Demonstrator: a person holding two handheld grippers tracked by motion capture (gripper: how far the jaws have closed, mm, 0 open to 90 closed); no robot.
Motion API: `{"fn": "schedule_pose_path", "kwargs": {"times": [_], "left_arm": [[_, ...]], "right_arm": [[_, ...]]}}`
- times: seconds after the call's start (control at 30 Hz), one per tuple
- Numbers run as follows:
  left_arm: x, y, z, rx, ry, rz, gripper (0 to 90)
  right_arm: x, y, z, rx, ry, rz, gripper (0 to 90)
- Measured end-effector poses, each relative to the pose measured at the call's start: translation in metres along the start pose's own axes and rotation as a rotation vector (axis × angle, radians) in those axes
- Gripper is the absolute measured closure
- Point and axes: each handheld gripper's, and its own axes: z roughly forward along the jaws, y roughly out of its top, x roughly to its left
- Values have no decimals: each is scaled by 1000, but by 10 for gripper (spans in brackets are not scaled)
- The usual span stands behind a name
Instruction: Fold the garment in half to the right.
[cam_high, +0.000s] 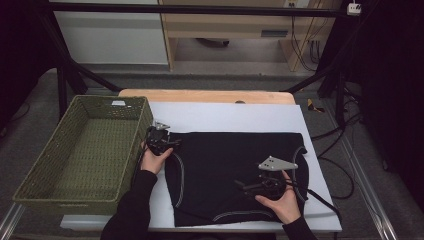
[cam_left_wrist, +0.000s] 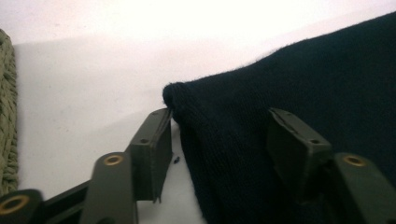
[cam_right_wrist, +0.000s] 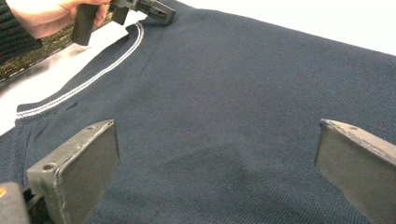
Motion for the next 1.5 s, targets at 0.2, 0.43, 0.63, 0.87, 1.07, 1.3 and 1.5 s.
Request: {"fn": "schedule_pose_path", "kwargs": {"times": [0.2, 0.43, 0.63, 0.87, 1.07, 1.3, 1.5], "left_arm": [[-4, 0, 1, -4, 4, 8, 542], [-5, -1, 1, -6, -54, 15, 717], [-4, -1, 1, -4, -74, 2, 761], [-4, 0, 1, -2, -78, 5, 798], [-6, -1, 1, -5, -71, 28, 802], [-6, -1, 1, -9, -72, 33, 803], [-6, -2, 1, -11, -71, 37, 803]], "right_arm": [[7, 2, 2, 4, 2, -21, 6], [23, 8, 8, -5, 20, -27, 6], [40, 10, 17, -7, 38, -1, 6], [60, 9, 27, 7, 57, -19, 6], [85, 8, 43, 44, 57, -57, 6], [112, 10, 60, 64, 66, -80, 6], [133, 10, 72, 91, 61, -116, 11]]}}
